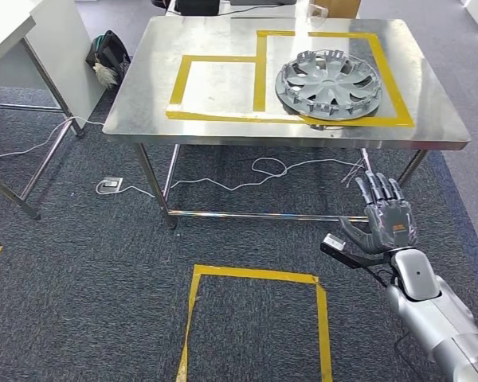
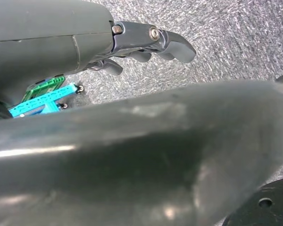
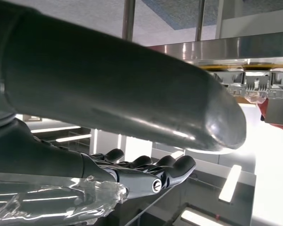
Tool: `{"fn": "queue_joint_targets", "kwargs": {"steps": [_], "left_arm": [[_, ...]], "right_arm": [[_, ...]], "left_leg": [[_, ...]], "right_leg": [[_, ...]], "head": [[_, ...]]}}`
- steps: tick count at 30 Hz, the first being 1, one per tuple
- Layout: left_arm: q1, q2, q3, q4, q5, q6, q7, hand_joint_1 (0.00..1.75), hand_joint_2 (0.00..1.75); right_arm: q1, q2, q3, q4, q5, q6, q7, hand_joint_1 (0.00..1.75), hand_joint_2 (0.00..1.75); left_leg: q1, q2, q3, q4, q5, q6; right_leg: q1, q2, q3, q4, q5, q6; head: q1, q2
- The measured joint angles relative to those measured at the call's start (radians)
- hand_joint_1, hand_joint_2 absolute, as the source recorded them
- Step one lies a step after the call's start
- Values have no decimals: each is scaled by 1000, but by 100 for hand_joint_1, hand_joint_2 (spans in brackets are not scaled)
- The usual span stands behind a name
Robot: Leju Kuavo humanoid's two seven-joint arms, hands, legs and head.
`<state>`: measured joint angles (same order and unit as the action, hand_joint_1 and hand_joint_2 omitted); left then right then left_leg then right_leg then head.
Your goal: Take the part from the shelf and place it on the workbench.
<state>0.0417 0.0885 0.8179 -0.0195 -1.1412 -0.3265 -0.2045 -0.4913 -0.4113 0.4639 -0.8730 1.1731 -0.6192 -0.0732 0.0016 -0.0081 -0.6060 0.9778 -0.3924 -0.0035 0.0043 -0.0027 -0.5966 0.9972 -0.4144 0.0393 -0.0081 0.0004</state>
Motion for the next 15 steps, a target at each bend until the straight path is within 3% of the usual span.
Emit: {"fn": "queue_joint_targets", "kwargs": {"steps": [15], "left_arm": [[0,0,0,1,1,0,0,0,0]], "right_arm": [[4,-3,-7,-5,5,-1,1,0,0]], "left_leg": [[-1,0,-6,0,5,1]], "right_leg": [[-1,0,-6,0,4,1]], "head": [[0,0]]}}
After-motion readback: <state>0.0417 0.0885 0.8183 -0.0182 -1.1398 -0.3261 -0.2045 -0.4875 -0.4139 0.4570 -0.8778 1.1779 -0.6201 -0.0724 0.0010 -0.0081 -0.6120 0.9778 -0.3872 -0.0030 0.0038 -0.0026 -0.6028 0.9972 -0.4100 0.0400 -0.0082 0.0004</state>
